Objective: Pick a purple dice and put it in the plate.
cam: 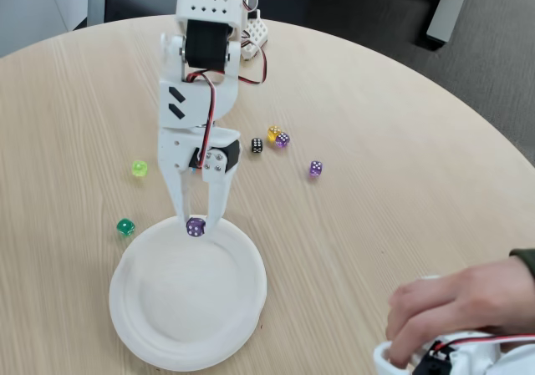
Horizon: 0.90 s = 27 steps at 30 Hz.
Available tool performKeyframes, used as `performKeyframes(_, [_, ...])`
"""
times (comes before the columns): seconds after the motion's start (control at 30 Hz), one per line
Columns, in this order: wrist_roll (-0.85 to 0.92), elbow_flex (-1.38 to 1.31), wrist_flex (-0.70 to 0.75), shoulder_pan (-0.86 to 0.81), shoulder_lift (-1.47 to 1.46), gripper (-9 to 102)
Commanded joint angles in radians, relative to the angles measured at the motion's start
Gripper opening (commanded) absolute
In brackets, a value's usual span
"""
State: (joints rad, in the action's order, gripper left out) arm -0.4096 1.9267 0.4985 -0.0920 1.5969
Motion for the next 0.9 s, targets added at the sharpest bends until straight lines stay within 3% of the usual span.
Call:
performKeyframes(0.0, [-0.014, -0.028, 0.002, -0.006, 0.008, 1])
performKeyframes(0.27, [-0.008, -0.026, 0.006, -0.006, 0.008, 18])
performKeyframes(0.4, [-0.051, -0.026, 0.009, -0.006, 0.008, 0])
performKeyframes(0.67, [-0.225, -0.023, 0.028, 0.005, 0.025, 0])
performKeyframes(0.87, [-0.411, -0.025, 0.218, 0.011, 0.155, 0])
